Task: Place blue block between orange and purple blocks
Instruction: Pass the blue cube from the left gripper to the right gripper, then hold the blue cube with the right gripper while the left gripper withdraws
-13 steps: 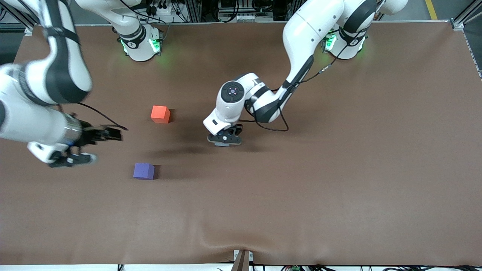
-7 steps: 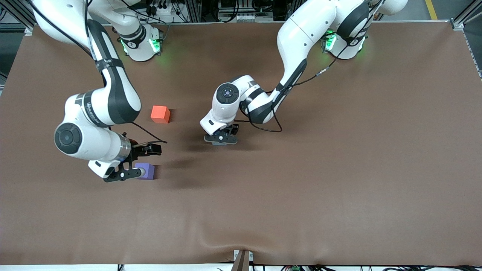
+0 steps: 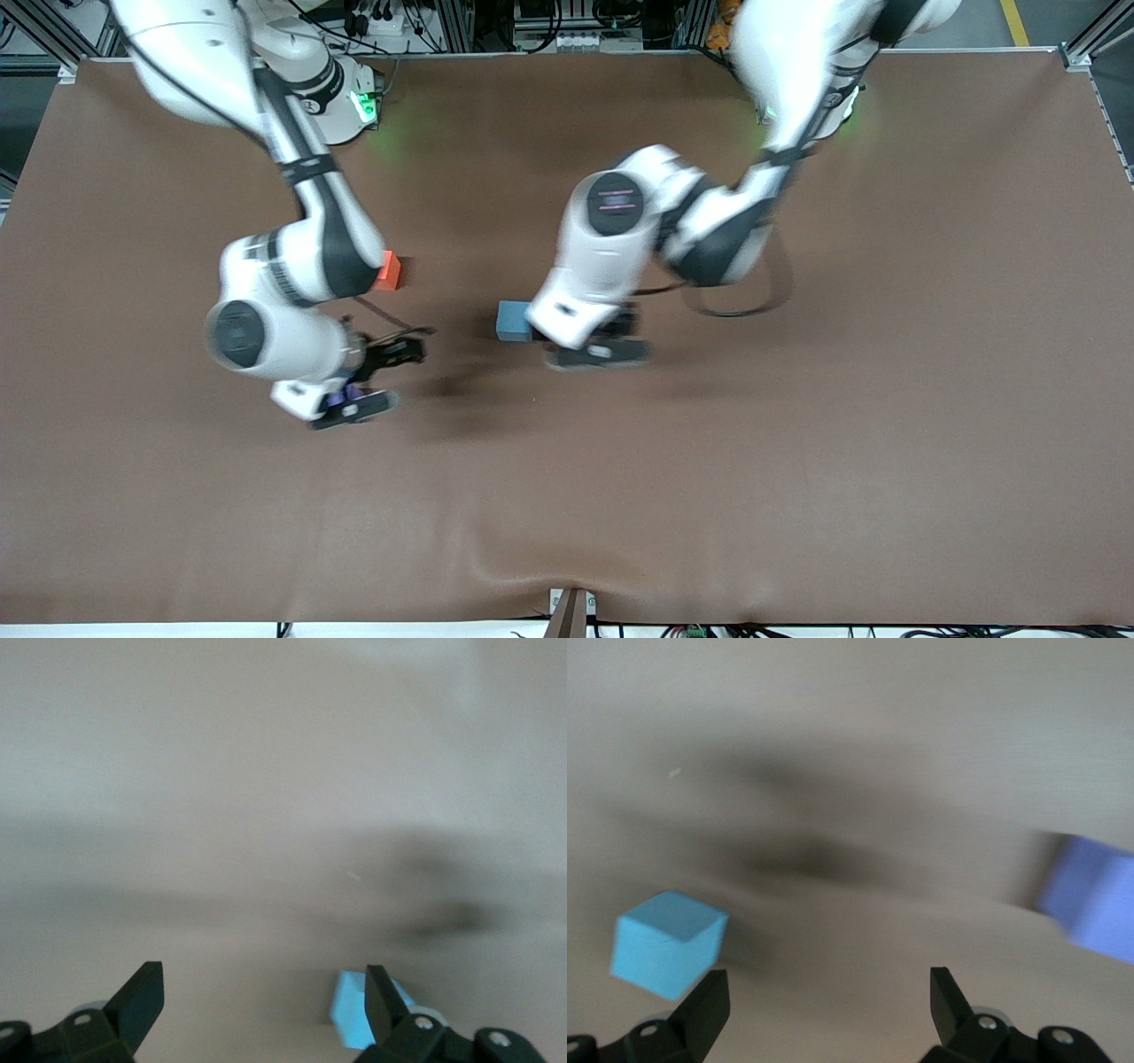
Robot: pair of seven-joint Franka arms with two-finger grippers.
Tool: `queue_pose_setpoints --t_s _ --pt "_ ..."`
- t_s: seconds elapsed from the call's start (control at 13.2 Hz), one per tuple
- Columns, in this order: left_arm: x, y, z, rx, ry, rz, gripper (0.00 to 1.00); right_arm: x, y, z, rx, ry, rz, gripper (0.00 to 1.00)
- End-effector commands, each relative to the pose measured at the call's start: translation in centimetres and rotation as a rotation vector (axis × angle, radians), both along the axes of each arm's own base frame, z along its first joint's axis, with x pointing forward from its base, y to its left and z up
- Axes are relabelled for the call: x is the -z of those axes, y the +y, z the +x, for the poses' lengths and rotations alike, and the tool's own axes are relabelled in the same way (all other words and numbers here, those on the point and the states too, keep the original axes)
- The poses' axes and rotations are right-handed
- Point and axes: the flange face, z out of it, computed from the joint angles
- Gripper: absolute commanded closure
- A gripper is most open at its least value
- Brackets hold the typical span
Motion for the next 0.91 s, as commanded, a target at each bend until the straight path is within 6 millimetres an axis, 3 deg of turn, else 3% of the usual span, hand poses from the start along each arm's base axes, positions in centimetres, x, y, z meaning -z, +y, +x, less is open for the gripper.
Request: queue_pose_setpoints --t_s 0.0,0.23,0.38,0.53,0.83 --pt "-4.5 9.6 2.1 -0.087 0.041 0.037 0.00 2.7 5.5 -3.6 0.030 -0.042 -0.002 0.00" --pt "-8.0 19.9 4.2 -0.083 0.058 0.092 0.00 5.1 10.4 -6.7 0.031 -0.117 0.011 0.00" --pt "-9.4 25.7 4.7 -0.074 0.059 0.099 0.00 6.9 14.0 -9.1 0.099 -0.104 -0.008 0.00" --pt "-10.9 29.3 4.1 -0.015 0.054 0.106 0.00 7.7 14.9 -10.1 0.145 -0.082 -0.030 0.00" --pt "-12.5 35.8 1.8 0.108 0.060 0.115 0.00 9.2 14.1 -10.5 0.147 -0.061 -0.055 0.00"
